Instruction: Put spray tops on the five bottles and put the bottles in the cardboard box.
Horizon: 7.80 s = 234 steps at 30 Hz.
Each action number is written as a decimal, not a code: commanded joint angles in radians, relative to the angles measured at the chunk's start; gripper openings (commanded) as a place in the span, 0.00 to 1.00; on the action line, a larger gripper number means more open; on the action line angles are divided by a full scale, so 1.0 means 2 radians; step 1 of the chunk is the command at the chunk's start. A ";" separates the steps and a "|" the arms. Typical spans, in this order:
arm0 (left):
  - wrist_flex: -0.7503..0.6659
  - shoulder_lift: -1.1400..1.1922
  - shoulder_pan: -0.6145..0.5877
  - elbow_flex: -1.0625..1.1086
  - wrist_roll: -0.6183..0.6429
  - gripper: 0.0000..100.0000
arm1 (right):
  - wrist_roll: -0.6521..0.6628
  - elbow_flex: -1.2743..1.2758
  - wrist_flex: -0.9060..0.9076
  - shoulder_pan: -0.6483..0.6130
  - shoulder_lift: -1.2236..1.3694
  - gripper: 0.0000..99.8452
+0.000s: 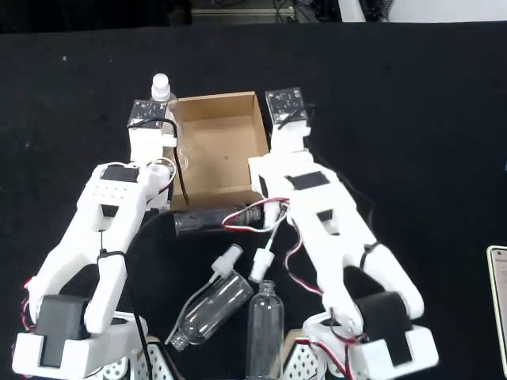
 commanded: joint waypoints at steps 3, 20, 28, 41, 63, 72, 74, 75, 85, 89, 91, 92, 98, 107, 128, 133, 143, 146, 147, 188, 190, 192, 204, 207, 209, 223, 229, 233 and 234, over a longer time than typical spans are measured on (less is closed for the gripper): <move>-0.008 -0.027 0.003 -0.005 -0.004 0.04 | 0.004 -0.056 0.034 0.016 0.020 0.19; -0.005 -0.027 0.003 0.007 -0.004 0.04 | 0.069 -0.013 0.035 0.053 0.013 0.01; -0.007 -0.032 0.003 0.021 -0.007 0.04 | 0.067 0.033 0.039 0.048 -0.041 0.01; 0.012 -0.032 0.004 0.018 -0.004 0.04 | 0.067 0.053 0.039 0.018 -0.061 0.01; 0.086 -0.033 -0.003 -0.041 -0.008 0.23 | 0.069 0.016 0.038 0.020 -0.066 0.20; 0.201 -0.033 -0.052 -0.152 -0.008 0.23 | 0.067 0.044 0.039 0.017 -0.138 0.20; 0.215 -0.033 -0.052 -0.165 -0.025 0.23 | 0.067 0.056 0.039 0.019 -0.169 0.20; 0.223 -0.033 -0.050 -0.171 -0.035 0.23 | 0.067 0.063 0.040 0.020 -0.185 0.20; 0.349 -0.033 -0.075 -0.251 -0.105 0.23 | 0.070 0.080 0.124 0.065 -0.306 0.20; 0.429 -0.033 -0.076 -0.277 -0.198 0.23 | 0.070 0.080 0.136 0.139 -0.307 0.20; 0.474 -0.034 -0.072 -0.284 -0.253 0.23 | 0.071 0.074 0.147 0.176 -0.308 0.20; 0.493 -0.035 -0.066 -0.287 -0.275 0.23 | 0.071 0.067 0.156 0.194 -0.308 0.20; 0.504 -0.117 0.010 -0.249 -0.339 0.23 | 0.071 0.062 0.223 0.282 -0.308 0.20; 0.463 -0.209 0.237 -0.131 -0.328 0.23 | 0.071 0.134 0.240 0.310 -0.311 0.20; 0.145 -0.208 0.250 0.050 -0.315 0.24 | 0.071 0.225 0.138 0.310 -0.308 0.20; 0.104 -0.208 0.243 0.074 -0.315 0.24 | 0.071 0.225 0.138 0.310 -0.308 0.20; 0.087 -0.140 0.214 0.069 -0.318 0.24 | 0.071 0.225 0.138 0.310 -0.308 0.20; 0.074 -0.124 0.217 0.066 -0.318 0.24 | 0.071 0.225 0.138 0.310 -0.308 0.20; 0.068 -0.118 0.217 0.066 -0.318 0.24 | 0.071 0.225 0.138 0.310 -0.308 0.20; 0.082 -0.017 0.240 0.014 -0.317 0.17 | 0.071 0.225 0.138 0.310 -0.308 0.20; 0.111 -0.024 0.237 -0.003 -0.317 0.17 | 0.071 0.225 0.138 0.310 -0.308 0.20; 0.158 -0.039 0.237 -0.033 -0.317 0.17 | 0.071 0.225 0.138 0.310 -0.308 0.20; 0.437 -0.124 0.161 -0.278 -0.314 0.17 | 0.071 0.225 0.138 0.310 -0.308 0.20; 0.495 -0.124 0.127 -0.300 -0.316 0.17 | 0.071 0.225 0.138 0.310 -0.308 0.20; 0.505 -0.128 0.109 -0.292 -0.317 0.17 | 0.071 0.225 0.138 0.310 -0.308 0.20; 0.505 -0.130 -0.175 -0.171 -0.472 0.17 | 0.071 0.232 0.137 0.306 -0.309 0.20; 0.465 -0.123 -0.313 -0.155 -0.519 0.17 | 0.071 0.232 0.137 0.306 -0.309 0.20; 0.327 -0.123 -0.376 -0.088 -0.450 0.17 | 0.071 0.232 0.137 0.306 -0.309 0.20; 0.287 -0.120 -0.394 -0.069 -0.431 0.17 | 0.071 0.232 0.137 0.306 -0.309 0.20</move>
